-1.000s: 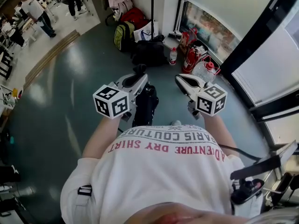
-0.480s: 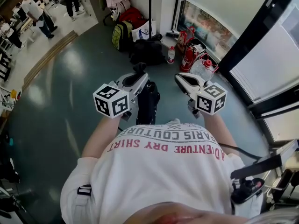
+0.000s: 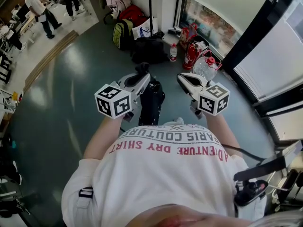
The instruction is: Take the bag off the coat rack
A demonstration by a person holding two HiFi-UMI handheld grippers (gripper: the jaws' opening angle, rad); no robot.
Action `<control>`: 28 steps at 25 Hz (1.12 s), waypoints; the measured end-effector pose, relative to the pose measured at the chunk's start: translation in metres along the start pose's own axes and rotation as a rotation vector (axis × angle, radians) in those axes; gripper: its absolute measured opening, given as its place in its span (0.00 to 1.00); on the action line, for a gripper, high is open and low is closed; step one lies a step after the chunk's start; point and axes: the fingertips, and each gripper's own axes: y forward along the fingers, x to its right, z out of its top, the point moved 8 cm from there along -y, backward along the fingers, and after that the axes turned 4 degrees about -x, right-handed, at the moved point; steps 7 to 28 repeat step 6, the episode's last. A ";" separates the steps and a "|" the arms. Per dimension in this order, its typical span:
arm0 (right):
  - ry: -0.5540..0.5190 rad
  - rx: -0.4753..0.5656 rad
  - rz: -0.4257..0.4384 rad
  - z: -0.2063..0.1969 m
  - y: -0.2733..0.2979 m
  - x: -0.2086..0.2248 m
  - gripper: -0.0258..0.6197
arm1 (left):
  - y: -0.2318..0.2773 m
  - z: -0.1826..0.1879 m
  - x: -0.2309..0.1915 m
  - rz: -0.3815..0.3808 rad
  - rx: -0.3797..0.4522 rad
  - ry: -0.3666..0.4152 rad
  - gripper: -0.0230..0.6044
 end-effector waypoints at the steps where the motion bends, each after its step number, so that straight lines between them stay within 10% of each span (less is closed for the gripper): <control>1: 0.001 0.000 -0.001 0.001 0.000 0.002 0.04 | 0.001 0.002 -0.001 -0.001 0.000 -0.002 0.07; 28: 0.009 0.007 -0.007 0.008 -0.001 0.011 0.04 | 0.010 0.011 -0.003 -0.007 -0.001 -0.005 0.07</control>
